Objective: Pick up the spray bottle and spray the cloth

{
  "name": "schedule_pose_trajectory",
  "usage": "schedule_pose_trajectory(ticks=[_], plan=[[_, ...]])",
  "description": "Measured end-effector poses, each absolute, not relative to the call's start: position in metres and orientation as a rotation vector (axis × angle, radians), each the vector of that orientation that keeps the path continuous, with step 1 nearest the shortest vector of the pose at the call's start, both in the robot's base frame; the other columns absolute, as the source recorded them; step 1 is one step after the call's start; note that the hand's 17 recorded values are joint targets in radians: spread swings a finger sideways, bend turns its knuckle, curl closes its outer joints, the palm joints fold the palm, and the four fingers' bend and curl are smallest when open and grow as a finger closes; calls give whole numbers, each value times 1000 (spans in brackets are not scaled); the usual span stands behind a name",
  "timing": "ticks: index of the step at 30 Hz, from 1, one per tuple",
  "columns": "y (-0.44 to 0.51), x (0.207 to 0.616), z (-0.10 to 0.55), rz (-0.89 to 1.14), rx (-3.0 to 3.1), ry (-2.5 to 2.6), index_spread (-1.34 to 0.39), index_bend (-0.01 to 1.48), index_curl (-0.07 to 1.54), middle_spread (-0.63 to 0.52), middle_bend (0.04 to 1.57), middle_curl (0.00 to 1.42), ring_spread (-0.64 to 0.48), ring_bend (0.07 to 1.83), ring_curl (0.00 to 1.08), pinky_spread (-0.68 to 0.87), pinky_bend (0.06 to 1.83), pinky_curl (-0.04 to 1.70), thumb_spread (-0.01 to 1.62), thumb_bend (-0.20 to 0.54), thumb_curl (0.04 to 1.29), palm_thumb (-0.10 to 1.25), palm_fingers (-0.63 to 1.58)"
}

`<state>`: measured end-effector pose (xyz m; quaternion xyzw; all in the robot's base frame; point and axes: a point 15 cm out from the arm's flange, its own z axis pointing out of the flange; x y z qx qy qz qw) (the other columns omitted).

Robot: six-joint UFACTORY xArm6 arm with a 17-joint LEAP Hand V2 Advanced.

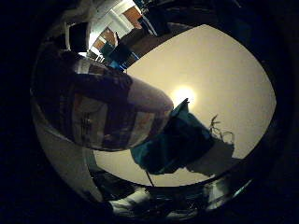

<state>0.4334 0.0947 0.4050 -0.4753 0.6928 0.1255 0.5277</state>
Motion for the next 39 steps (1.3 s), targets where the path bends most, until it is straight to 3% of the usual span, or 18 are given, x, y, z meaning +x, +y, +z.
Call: schedule_pose_trajectory(ticks=[13, 31, 39], plan=[[195, 418, 429, 574, -1066, 1562, -263, 1024, 872, -99, 1386, 670, -208, 1388, 748, -217, 1115, 1155, 695, -15, 868, 1132, 1128], [268, 491, 357, 548, -1139, 1620, -288, 996, 901, -98, 1389, 663, -206, 1384, 753, -229, 1111, 1165, 704, -15, 899, 1125, 1125], [308, 494, 327, 599, -1139, 1608, -296, 986, 907, -98, 1386, 661, -204, 1379, 749, -229, 1112, 1159, 709, -16, 896, 1119, 1131]])
